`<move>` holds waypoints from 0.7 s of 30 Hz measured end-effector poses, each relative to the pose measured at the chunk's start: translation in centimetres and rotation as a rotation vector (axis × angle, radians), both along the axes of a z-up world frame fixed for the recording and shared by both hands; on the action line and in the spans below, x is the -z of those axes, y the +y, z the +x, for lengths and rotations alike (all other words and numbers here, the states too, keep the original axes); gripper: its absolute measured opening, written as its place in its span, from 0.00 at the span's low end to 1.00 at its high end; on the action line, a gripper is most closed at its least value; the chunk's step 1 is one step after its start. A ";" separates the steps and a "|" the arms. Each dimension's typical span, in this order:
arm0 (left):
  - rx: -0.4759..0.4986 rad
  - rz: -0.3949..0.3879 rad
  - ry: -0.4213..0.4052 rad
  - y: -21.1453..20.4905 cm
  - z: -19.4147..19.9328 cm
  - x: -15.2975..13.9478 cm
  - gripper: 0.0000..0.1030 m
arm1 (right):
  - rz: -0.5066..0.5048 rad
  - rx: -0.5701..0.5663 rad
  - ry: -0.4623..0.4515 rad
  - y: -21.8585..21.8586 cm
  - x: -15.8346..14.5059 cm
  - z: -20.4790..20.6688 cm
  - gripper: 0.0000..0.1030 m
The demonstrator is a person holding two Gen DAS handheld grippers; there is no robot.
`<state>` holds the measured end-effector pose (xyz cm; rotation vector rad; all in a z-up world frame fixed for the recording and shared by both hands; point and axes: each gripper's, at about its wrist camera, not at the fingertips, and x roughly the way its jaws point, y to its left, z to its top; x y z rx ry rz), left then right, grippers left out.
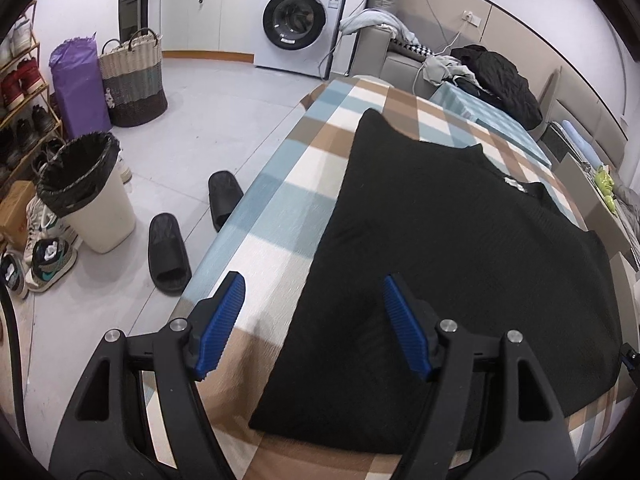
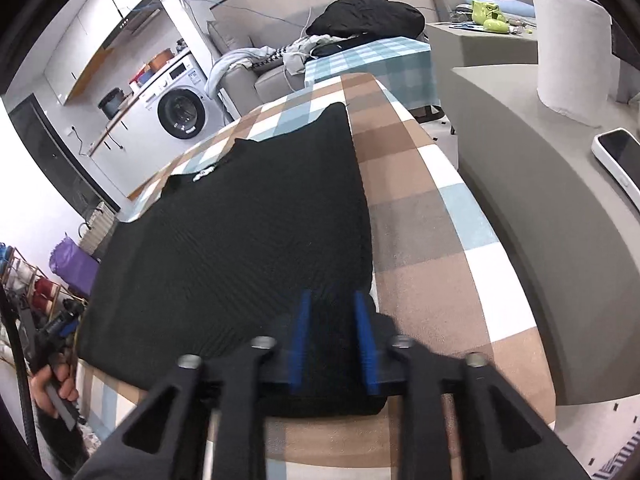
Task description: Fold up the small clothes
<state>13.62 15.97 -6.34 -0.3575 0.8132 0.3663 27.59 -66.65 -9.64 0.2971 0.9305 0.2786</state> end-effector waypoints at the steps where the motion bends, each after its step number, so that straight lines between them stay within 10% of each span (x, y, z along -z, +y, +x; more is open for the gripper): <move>1: -0.001 -0.003 0.002 0.0 0.0 0.0 0.67 | 0.000 -0.001 0.009 0.0 0.2 0.0 0.32; 12: -0.003 -0.012 -0.009 -0.2 -0.5 0.0 0.67 | -0.039 0.013 0.000 0.1 -0.7 -1.0 0.06; 21: 0.018 -0.014 -0.015 -1.4 -0.3 -0.1 0.67 | 0.104 0.081 0.077 -2.8 0.6 -4.0 0.40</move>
